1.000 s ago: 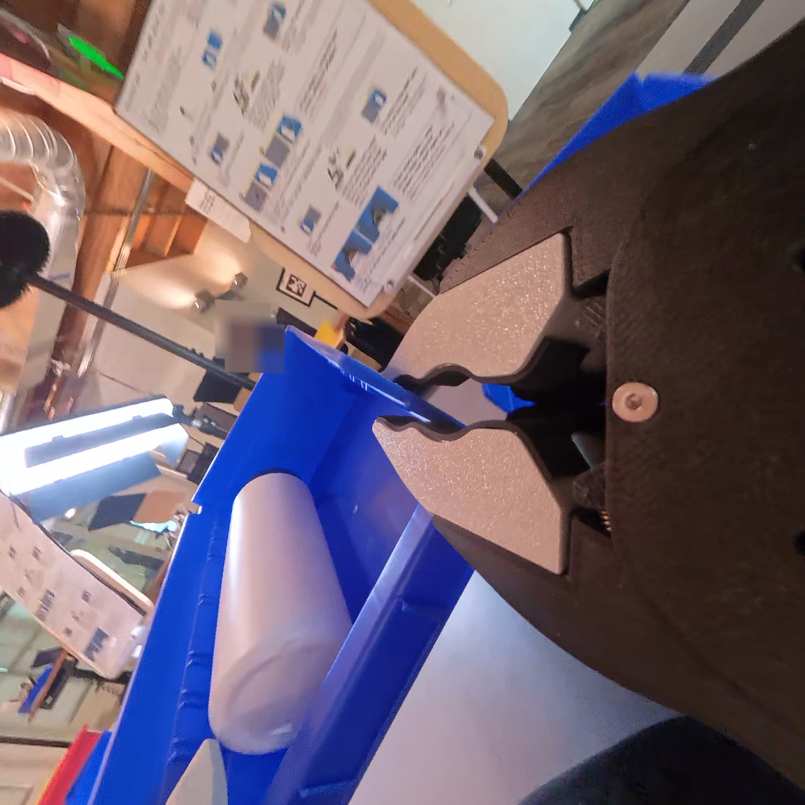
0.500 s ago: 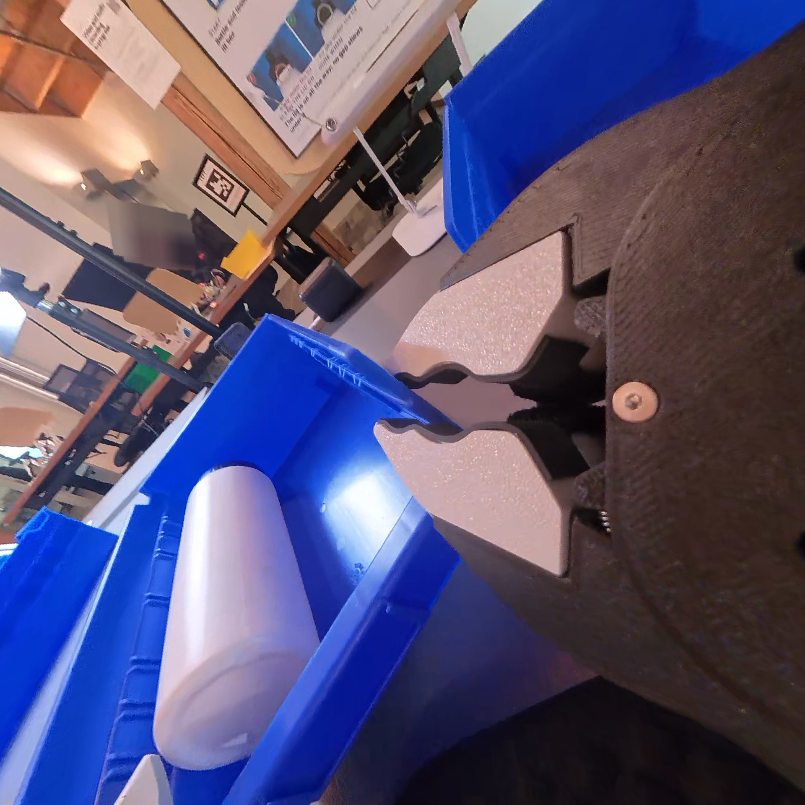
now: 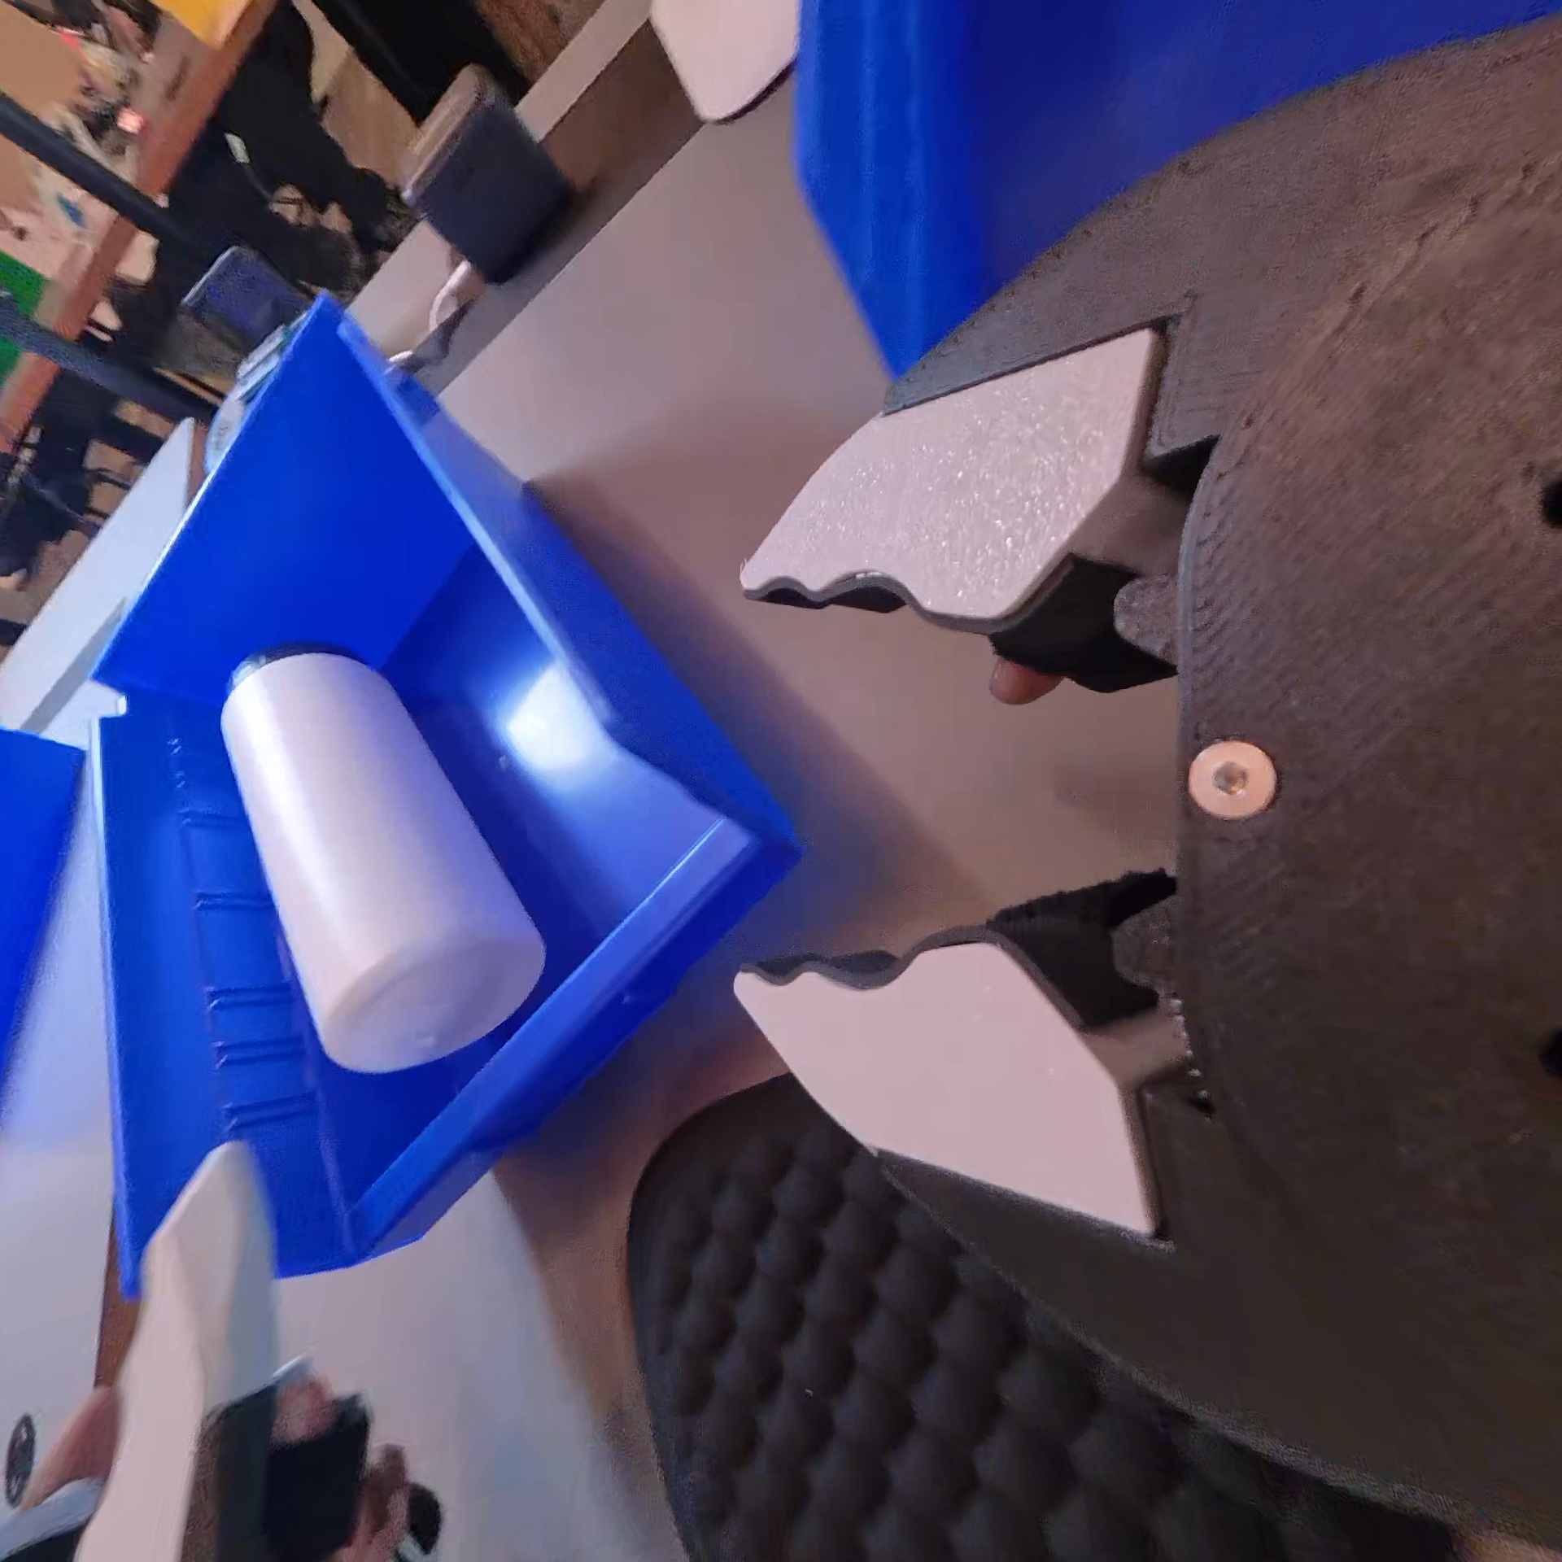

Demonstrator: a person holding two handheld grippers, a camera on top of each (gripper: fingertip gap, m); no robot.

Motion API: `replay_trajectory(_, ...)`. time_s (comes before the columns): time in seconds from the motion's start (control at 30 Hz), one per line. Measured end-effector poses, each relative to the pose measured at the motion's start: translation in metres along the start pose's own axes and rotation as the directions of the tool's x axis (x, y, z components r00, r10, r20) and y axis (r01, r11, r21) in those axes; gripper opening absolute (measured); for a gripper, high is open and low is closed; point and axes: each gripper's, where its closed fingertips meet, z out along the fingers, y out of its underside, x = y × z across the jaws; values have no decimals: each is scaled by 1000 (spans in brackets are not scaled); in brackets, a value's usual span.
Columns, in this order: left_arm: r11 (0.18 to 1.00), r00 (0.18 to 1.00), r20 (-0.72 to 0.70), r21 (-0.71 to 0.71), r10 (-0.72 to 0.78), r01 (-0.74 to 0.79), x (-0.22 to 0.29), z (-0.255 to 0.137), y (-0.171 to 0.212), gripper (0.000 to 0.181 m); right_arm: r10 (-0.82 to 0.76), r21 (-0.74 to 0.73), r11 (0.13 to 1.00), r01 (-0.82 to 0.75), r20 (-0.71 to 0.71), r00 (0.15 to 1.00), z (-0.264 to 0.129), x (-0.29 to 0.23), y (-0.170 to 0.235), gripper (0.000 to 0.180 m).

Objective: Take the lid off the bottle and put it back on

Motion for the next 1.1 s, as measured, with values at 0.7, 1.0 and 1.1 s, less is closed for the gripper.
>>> replay_trajectory(0.7, 879, 749, -503, 42, 430, -476, 170, -12, -9, 73, -426, -783, 602, 153, -153, 892, -140, 138, 163, 34)
replay_trajectory(1.0, 778, 658, -556, -31, 508, -627, 141, 3, 24, 67, -446, -795, 585, 163, -147, 883, -223, 171, 210, 37)
replay_trajectory(1.1, 789, 621, -636, -32, 458, -614, 142, 6, 33, 66, -444, -802, 578, 150, -155, 883, -247, 180, 224, 37)
